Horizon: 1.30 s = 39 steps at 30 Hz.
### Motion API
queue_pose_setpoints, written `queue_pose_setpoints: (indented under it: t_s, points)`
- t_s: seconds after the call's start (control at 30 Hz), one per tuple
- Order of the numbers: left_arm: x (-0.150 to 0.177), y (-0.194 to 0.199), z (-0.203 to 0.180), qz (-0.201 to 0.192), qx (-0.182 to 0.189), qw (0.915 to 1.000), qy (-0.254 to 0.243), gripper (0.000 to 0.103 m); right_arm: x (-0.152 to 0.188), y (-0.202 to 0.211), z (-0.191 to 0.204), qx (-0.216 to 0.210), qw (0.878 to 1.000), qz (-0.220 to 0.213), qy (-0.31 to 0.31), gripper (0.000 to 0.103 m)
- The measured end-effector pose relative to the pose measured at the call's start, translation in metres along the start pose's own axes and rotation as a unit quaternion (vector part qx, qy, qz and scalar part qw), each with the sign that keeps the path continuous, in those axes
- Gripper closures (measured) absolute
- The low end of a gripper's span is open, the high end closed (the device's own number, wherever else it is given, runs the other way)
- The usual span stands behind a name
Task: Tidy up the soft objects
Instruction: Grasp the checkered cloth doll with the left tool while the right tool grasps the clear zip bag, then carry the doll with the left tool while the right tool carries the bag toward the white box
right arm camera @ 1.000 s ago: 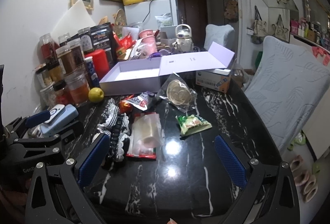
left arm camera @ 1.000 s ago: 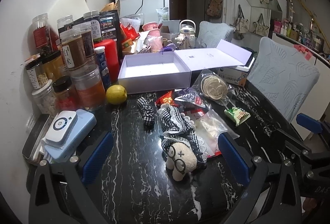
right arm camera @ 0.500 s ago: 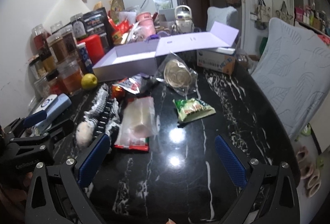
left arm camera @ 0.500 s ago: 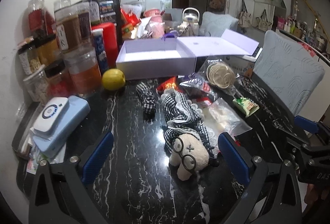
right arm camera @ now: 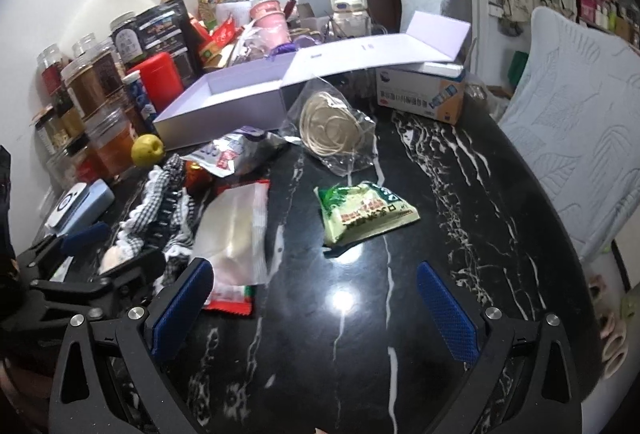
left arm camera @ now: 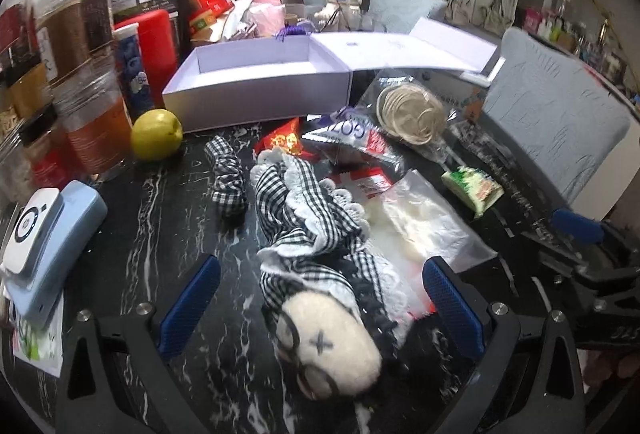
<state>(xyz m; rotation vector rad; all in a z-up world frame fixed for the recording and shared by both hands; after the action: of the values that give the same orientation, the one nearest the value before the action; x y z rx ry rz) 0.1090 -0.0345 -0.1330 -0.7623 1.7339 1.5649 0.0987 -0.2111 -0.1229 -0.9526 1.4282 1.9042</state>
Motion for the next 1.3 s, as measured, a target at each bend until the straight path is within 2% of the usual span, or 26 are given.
queue_pose_setpoints:
  t_s: [0.13,0.3,0.47,0.63,0.7,0.77,0.83,0.93,0.97,1.07,1.2,1.3]
  points:
    - [0.005,-0.014,0.011,0.018,-0.019,0.9996,-0.006,0.000,-0.003,-0.009,-0.003,-0.005,1.000,0.006,-0.002,0.000]
    - [0.007,-0.019,0.030,0.025,-0.041,0.9985,-0.026,0.000,-0.008,-0.018,0.006,-0.037,0.999,0.014,-0.009,0.000]
    - [0.011,-0.024,0.048,0.031,-0.064,0.9972,-0.025,0.000,-0.010,-0.034,0.028,-0.055,0.998,0.025,0.021,0.000]
    - [0.018,-0.035,0.052,0.050,-0.030,0.9983,0.005,0.000,-0.007,-0.049,0.045,-0.069,0.996,0.037,0.048,0.000]
    - [0.017,-0.034,0.054,0.046,-0.028,0.9986,0.006,0.000,-0.005,-0.052,0.049,-0.076,0.995,0.040,0.052,0.004]
    - [0.017,-0.036,0.054,0.048,-0.025,0.9985,0.009,0.000,-0.003,-0.056,0.052,-0.076,0.994,0.044,0.060,0.023]
    - [0.016,-0.036,0.052,0.048,-0.025,0.9985,0.001,0.005,0.001,-0.062,0.054,-0.079,0.993,0.055,0.062,0.032]
    - [0.013,-0.034,0.043,0.040,-0.014,0.9990,-0.011,0.025,0.005,-0.069,0.056,-0.094,0.992,0.066,0.052,0.050]
    - [0.013,-0.033,0.042,0.037,-0.010,0.9992,-0.012,0.035,0.005,-0.070,0.056,-0.096,0.992,0.067,0.048,0.054]
    - [0.011,-0.031,0.041,0.029,-0.007,0.9995,-0.010,0.048,0.004,-0.069,0.057,-0.104,0.992,0.061,0.041,0.059]
    - [0.009,-0.028,0.048,0.018,0.018,0.9992,0.032,0.050,0.000,-0.062,0.060,-0.100,0.993,0.041,0.053,0.062]
    - [0.010,-0.026,0.051,0.020,0.028,0.9983,0.046,0.050,-0.001,-0.061,0.056,-0.099,0.993,0.039,0.045,0.063]
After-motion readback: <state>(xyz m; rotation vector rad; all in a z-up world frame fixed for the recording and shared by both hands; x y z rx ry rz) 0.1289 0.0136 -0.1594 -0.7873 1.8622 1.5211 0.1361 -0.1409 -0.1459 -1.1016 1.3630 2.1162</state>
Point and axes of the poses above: each gripper's, at about its wrist camera, not at the fingertips, and y roughly against the way its jaws point, z to its left, x to its underside, the point moved 7 cm from there along -y, roughly the way its jaws point, and after that the axes turned 10 degrees about -z, right-handed, at the moved point
